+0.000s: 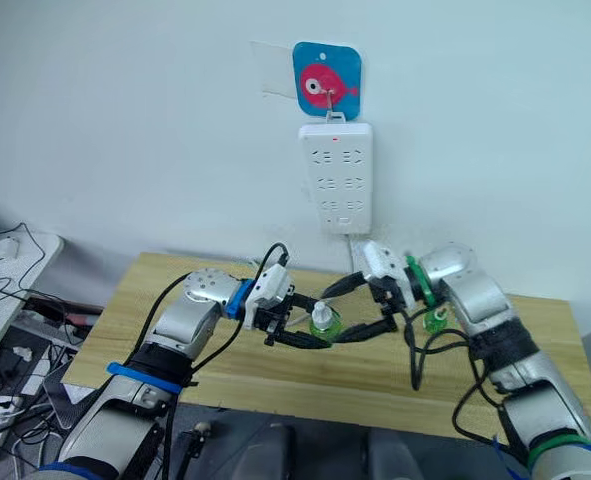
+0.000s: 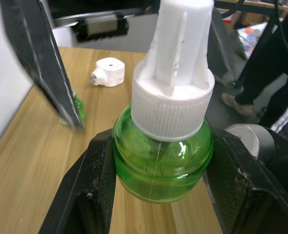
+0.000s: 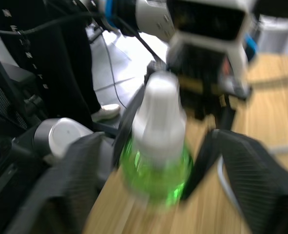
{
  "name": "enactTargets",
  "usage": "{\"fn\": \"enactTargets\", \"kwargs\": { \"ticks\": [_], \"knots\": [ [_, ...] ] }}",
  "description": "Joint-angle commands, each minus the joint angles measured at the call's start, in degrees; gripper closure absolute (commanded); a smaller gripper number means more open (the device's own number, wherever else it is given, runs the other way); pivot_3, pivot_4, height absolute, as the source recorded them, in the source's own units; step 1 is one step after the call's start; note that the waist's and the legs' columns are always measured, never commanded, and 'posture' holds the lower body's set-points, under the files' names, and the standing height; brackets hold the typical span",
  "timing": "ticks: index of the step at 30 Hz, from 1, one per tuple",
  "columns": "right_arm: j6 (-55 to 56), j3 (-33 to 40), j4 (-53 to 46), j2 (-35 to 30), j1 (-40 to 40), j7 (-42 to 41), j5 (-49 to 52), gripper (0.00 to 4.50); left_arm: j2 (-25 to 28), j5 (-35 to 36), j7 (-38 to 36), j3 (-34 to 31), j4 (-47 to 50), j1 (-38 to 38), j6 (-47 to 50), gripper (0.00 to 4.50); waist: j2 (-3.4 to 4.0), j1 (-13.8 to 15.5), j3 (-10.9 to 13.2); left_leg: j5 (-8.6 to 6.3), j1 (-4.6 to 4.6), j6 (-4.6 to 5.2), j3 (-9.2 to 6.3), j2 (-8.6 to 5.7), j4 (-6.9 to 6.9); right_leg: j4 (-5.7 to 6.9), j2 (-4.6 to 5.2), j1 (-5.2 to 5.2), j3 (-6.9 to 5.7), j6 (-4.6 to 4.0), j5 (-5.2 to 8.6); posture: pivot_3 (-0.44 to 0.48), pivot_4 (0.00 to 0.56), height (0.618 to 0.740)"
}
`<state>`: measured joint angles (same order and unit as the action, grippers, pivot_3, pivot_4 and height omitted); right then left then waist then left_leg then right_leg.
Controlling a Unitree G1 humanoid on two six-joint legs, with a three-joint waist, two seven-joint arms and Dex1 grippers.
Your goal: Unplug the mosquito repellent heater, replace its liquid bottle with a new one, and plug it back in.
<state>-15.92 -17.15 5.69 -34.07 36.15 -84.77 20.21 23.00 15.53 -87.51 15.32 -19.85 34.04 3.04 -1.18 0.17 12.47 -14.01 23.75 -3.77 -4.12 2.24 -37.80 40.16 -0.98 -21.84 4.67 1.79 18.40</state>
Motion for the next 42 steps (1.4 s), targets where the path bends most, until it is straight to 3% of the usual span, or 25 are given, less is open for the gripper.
{"fn": "enactTargets", "kwargs": {
  "ticks": [1, 5, 10, 20, 23, 30, 34, 37, 42],
  "knots": [
    [-5.65, 5.70, -9.08, -1.64, -4.74, 6.25, 3.36, 0.04, -0.83, 0.86, 2.15, -1.62, 0.18, 0.38, -0.37, 2.25, 0.00, 0.03, 0.00, 0.00, 0.10, 0.00, -0.08, 0.00, -0.06, 0.00, 0.02, -0.02, -0.09, 0.00, 0.00, 0.078, 0.170, 0.740],
    [-13.75, 11.16, -21.30, -0.56, -12.44, 18.65, 5.80, 0.04, -1.71, 1.05, 4.65, -2.47, -0.64, 0.64, 0.47, 2.25, 0.00, -0.27, 0.00, 0.01, 0.17, 0.00, -0.40, -0.31, -0.05, 0.11, 0.08, -0.01, -0.39, -0.05, 0.04, 0.065, 0.176, 0.740],
    [-18.47, 11.02, -32.06, 2.55, -17.61, 29.49, 5.76, 0.04, -2.02, 0.68, 5.76, -2.66, -1.18, 0.66, 0.30, 2.25, 0.01, -0.67, 0.00, 0.03, 0.15, 0.02, -0.51, -0.32, -0.08, 0.34, 0.05, -0.01, -0.52, -0.10, 0.09, 0.041, 0.179, 0.740],
    [-20.19, 7.03, -34.66, 6.19, -18.94, 39.89, 2.76, 0.04, -3.01, 0.47, 6.16, -2.29, -1.72, 1.34, 0.76, 2.25, 0.01, -0.84, 0.00, 0.04, 0.17, 0.02, -0.53, -0.42, -0.09, 0.32, 0.08, 0.00, -0.54, -0.05, 0.13, 0.036, 0.174, 0.740],
    [-19.85, 6.17, -34.17, 6.95, -18.85, 41.62, 2.09, 0.94, -3.09, 0.43, 6.20, -2.19, -1.37, 1.10, 0.77, 2.25, 0.01, -0.99, 0.00, 0.04, 0.16, 0.03, -0.55, -0.42, -0.09, 0.34, 0.07, 0.00, -0.55, -0.06, 0.13, 0.038, 0.170, 0.740],
    [-18.79, 6.00, -33.65, 6.75, -19.26, 41.47, 1.61, 3.46, -2.91, 0.44, 6.09, -2.14, -0.79, 0.64, 0.75, 2.25, 0.00, -1.53, 0.00, 0.05, 0.17, 0.03, -0.56, -0.42, -0.09, 0.35, 0.07, 0.00, -0.55, -0.05, 0.14, 0.045, 0.170, 0.740],
    [-18.80, 6.13, -33.68, 6.32, -18.78, 39.80, 2.92, 3.48, -2.85, 0.56, 5.90, -2.09, -0.42, 0.27, 0.78, 2.25, 0.01, -1.69, 0.00, 0.05, 0.17, 0.03, -0.56, -0.42, -0.09, 0.35, 0.07, 0.01, -0.55, -0.05, 0.14, 0.042, 0.172, 0.740],
    [-16.04, 4.16, -30.88, 5.08, -15.86, 34.09, 2.93, 3.48, -2.73, 0.68, 4.64, -1.75, -0.48, 0.27, 0.49, 2.25, 0.01, -1.77, 0.00, 0.05, 0.16, 0.03, -0.56, -0.43, -0.09, 0.35, 0.07, 0.01, -0.55, -0.05, 0.14, 0.029, 0.177, 0.740],
    [-7.57, -0.26, -15.01, 4.68, -4.37, 14.17, 3.57, 3.48, -1.43, -0.08, 0.48, -0.01, 0.54, -0.53, -2.25, 2.25, 0.03, -2.26, 0.02, 0.08, 0.06, 0.08, -0.53, -0.44, -0.11, 0.44, 0.06, 0.04, -0.55, -0.05, 0.13, 0.046, 0.177, 0.740]
  ]
}}
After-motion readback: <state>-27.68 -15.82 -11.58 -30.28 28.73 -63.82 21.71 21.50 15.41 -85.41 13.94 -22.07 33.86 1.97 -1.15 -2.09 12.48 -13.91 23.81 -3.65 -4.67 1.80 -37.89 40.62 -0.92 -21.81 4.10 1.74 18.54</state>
